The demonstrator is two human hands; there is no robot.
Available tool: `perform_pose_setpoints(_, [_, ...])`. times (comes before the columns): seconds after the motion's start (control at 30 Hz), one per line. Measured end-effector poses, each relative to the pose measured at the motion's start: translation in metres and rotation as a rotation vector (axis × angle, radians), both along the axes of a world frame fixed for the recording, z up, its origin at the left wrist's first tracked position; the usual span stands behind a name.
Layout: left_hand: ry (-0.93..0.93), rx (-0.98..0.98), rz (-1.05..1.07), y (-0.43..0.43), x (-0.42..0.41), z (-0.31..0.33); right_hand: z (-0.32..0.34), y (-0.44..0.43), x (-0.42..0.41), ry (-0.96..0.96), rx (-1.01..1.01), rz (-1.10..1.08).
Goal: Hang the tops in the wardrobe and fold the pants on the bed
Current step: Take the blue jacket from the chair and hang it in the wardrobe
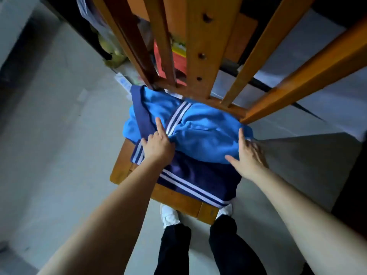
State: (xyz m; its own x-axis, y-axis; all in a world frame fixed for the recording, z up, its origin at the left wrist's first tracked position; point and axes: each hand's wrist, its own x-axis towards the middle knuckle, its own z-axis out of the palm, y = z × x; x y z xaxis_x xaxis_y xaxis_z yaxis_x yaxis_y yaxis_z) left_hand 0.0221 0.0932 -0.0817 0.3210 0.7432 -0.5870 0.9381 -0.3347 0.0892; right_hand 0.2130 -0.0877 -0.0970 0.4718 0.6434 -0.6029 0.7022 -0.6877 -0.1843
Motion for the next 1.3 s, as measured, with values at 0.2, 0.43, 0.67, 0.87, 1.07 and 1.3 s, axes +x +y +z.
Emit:
perform_pose_setpoints(0.2, [0.114,0.066,-0.176,-0.029,-0.065,0.002,-0.001,-0.010,-0.087,-0.042,0.250,0.220])
perform_pose_setpoints(0.43, [0.125,-0.188,0.294,-0.060,-0.145,-0.005,0.007,-0.050,-0.145,0.251,0.245,0.453])
perform_pose_setpoints(0.67, [-0.226,0.068,-0.392,-0.077,-0.088,-0.003,0.007,-0.042,-0.123,0.458,0.134,-0.017])
perform_pose_setpoints(0.87, [0.020,-0.062,-0.471,-0.076,-0.053,-0.013,-0.012,-0.047,-0.091,0.001,0.531,-0.397])
perform_pose_setpoints(1.07, [0.044,-0.022,-0.459,-0.079,-0.067,-0.016,-0.027,-0.017,-0.057,0.162,0.285,-0.510])
perform_pose_setpoints(1.3, [-0.115,-0.022,-0.366,-0.088,-0.108,-0.003,-0.010,-0.005,-0.071,0.448,-0.004,-0.244])
